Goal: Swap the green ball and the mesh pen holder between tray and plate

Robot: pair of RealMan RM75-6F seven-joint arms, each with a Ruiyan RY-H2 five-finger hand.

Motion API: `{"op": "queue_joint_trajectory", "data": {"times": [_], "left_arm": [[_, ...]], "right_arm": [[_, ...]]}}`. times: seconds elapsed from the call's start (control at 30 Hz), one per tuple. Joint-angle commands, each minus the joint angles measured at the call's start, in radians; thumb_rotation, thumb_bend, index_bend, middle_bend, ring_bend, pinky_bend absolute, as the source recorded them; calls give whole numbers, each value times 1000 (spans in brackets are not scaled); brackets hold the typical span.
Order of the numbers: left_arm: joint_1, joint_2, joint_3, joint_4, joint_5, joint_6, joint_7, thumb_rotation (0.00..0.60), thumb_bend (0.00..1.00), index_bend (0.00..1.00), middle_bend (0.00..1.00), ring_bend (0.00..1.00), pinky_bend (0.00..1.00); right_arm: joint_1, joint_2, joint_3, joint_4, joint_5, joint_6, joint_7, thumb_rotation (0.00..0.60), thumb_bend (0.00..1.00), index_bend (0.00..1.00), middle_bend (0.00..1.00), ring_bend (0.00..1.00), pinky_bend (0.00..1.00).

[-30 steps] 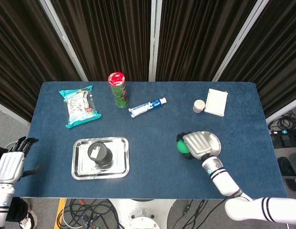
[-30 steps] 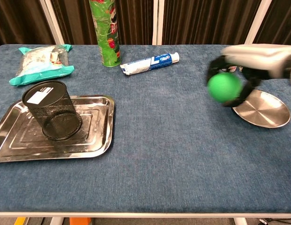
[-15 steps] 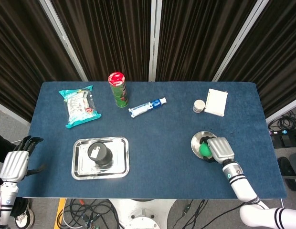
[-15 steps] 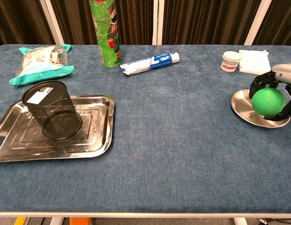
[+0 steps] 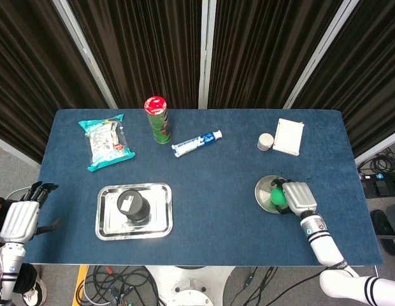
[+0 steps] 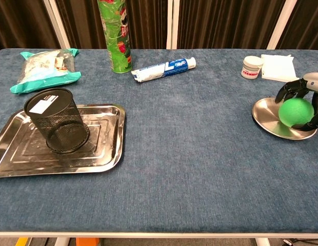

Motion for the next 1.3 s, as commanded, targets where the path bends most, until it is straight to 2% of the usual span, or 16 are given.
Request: {"op": "queue_joint_trajectory", "data": {"times": [0.03,0.2,0.4,0.53,0.57,0.63,0.67,0.7,0.8,0.9,1.13,1.3], "left_arm": [[2,2,-1,-1,1,3,-3,600,149,186,144,78,289],[6,13,1,-3,17,20,-10,600,148,186,144,79,289],[39,49,18,0,76,102,-42,600,142,186,144,79,289],[78,73,36,-24,108,169,7,600,134,186,144,79,289],[87,75,41,-25,114,182,37,583,132,184,144,79,282],[104,77,57,-24,136,203,109,472,127,176,143,77,257],[110,77,66,-23,149,209,128,390,126,167,136,67,238],[116,76,75,-22,161,216,137,337,126,157,124,57,227],[144,68,93,-14,180,247,147,222,132,138,77,31,194],[170,58,102,-14,175,266,156,147,137,135,69,26,185],[183,35,97,22,139,242,114,120,141,126,69,26,181],[180,12,92,53,126,221,78,116,141,124,69,26,181]], "right_arm": [[-10,5,6,3,-15,-2,17,600,133,236,257,201,384],[-42,46,8,-31,-62,24,58,600,71,152,188,124,291],[-191,176,-40,-159,-197,268,66,600,26,57,139,33,180],[-323,256,-86,-199,-252,411,148,600,11,3,63,0,60],[-352,263,-96,-190,-264,441,164,600,10,0,36,0,26],[-416,256,-120,-149,-289,507,174,600,13,0,6,0,0],[-441,248,-131,-126,-302,532,173,600,23,0,0,0,0],[-466,238,-142,-102,-313,553,174,600,35,0,0,0,0],[-533,207,-169,-44,-333,594,180,600,72,0,0,0,0],[-574,171,-166,11,-358,636,174,600,83,0,0,0,0],[-607,86,-112,119,-395,676,201,600,88,0,0,0,0],[-616,71,-88,142,-413,679,211,600,89,0,0,0,0]]}}
